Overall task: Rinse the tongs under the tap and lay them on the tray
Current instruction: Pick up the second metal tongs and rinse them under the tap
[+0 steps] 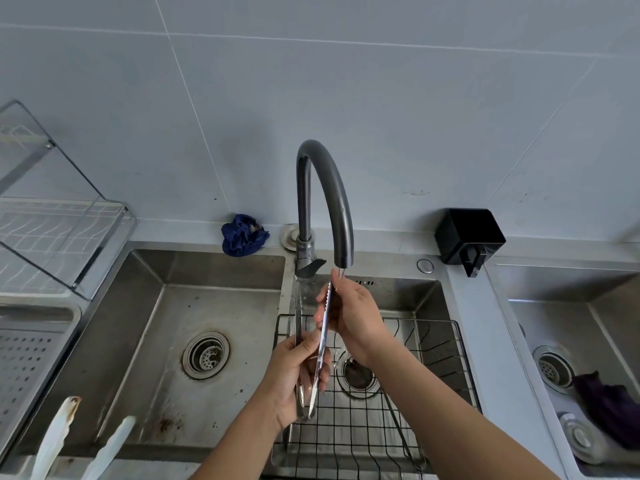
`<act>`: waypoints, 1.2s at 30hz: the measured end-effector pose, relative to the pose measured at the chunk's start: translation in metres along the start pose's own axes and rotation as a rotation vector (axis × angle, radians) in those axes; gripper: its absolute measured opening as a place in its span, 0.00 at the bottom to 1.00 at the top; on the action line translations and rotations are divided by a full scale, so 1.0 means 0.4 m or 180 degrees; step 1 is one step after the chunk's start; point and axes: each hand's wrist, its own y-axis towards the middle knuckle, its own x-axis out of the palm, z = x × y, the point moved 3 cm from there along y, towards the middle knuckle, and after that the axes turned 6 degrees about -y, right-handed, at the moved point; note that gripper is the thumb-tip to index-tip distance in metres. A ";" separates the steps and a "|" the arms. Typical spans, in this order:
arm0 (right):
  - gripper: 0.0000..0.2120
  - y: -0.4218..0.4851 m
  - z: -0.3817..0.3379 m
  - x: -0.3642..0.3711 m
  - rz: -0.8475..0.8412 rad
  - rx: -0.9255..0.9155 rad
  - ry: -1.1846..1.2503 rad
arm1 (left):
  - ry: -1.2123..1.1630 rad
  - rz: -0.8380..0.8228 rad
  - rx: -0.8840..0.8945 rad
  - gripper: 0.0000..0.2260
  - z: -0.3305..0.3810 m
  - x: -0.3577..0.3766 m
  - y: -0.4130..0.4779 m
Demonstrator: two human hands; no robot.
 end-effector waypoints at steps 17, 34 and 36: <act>0.10 -0.029 0.041 -0.006 -0.0146 -0.0299 0.0515 | 0.0058 0.0498 0.0407 0.18 0.035 0.040 0.025; 0.17 -0.007 0.008 -0.043 0.1289 -0.0670 -0.1871 | 0.1291 0.0873 0.1399 0.08 0.024 0.044 0.017; 0.23 0.001 -0.010 -0.055 0.1397 -0.0585 -0.1590 | 0.1491 0.0884 0.1617 0.11 0.019 0.051 0.013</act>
